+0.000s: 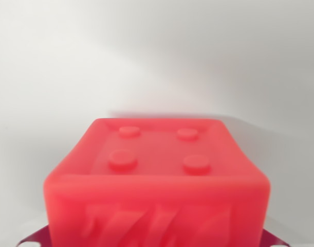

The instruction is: Destack cube

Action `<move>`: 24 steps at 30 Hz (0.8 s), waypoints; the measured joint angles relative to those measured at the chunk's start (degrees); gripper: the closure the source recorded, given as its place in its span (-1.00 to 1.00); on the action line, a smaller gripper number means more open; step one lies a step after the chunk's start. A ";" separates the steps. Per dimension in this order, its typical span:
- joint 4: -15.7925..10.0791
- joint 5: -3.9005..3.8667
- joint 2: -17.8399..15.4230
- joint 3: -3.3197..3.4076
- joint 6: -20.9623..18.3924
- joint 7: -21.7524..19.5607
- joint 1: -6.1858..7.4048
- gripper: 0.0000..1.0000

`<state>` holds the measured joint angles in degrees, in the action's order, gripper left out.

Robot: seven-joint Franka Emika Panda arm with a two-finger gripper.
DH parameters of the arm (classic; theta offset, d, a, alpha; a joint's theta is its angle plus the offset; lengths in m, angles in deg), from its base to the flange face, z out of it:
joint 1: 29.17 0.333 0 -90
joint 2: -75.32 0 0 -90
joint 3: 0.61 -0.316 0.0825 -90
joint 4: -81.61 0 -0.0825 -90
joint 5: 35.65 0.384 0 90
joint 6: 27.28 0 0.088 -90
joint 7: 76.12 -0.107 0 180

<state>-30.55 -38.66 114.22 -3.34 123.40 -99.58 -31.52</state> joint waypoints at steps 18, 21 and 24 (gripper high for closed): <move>0.44 0.00 1.20 0.16 0.81 0.00 0.14 -1.00; 0.44 0.00 1.20 0.16 0.81 0.00 0.14 -1.00; 0.45 0.00 1.20 0.16 0.82 0.00 0.14 -1.00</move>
<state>-30.09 -38.66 115.42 -3.18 124.22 -99.58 -31.38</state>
